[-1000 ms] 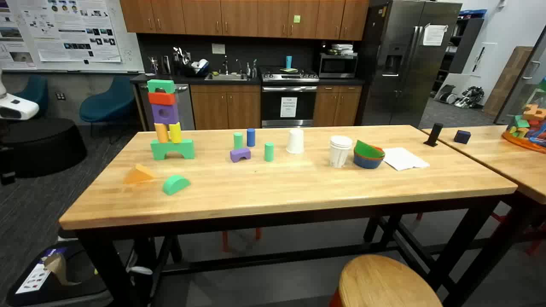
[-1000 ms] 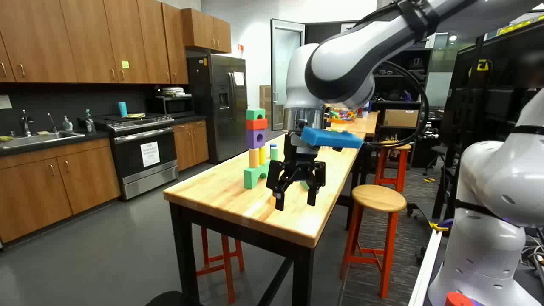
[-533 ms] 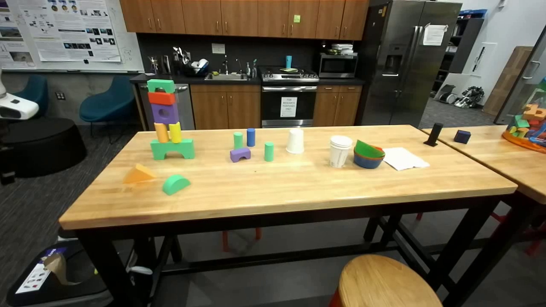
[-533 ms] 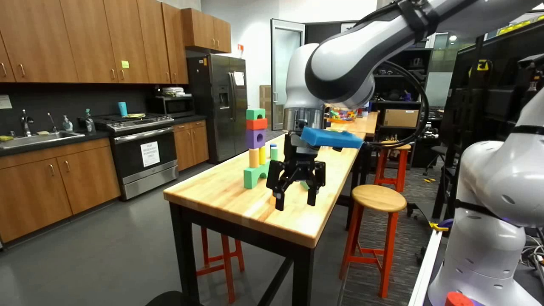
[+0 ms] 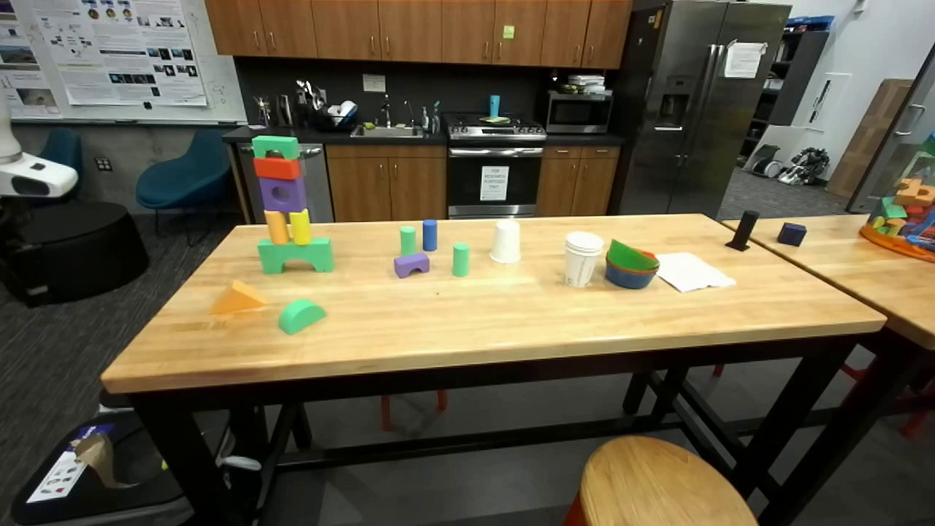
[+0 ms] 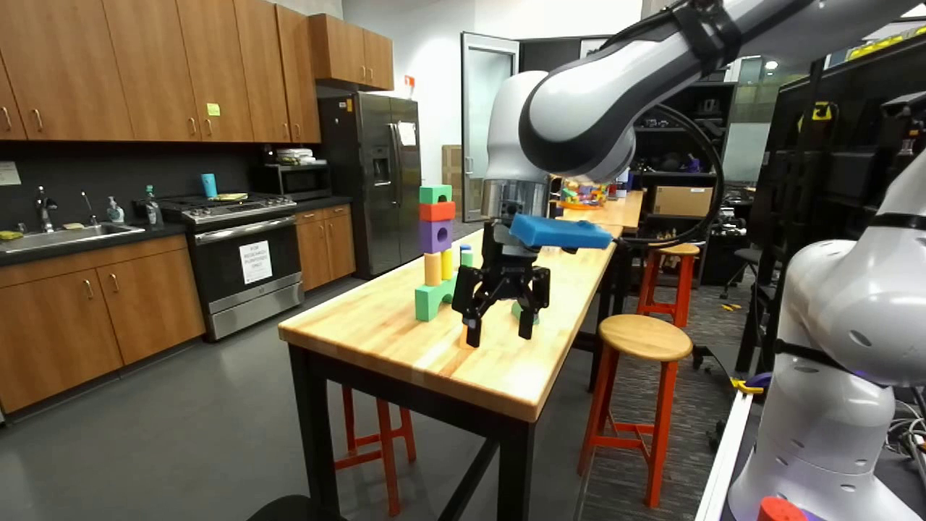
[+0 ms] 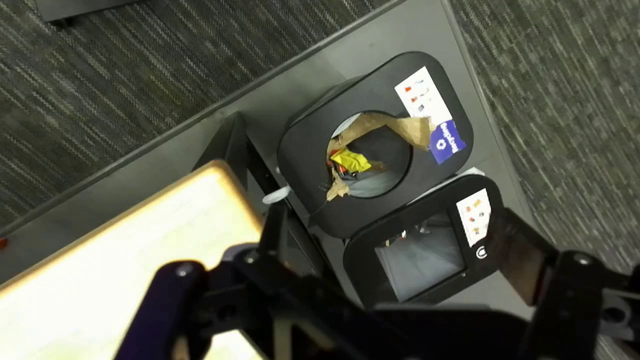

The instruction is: Remove the green block from on top of the pile on the left and put it on the table

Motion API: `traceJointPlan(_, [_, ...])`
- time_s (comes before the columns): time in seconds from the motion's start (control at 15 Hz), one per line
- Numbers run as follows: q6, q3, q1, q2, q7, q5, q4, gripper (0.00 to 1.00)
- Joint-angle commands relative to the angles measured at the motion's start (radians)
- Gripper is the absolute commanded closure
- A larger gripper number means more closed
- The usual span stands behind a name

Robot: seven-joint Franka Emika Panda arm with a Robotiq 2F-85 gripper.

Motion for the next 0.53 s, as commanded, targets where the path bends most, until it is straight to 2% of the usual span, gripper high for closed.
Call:
traceJointPlan(0.0, [0.034,-0.02,-0.053,0.031,-0.005,-0.088,0.056,0.0])
traceJointPlan(0.47, [0.008,-0.044,-0.131,0.119,0.02,-0.226,0.215,0.0])
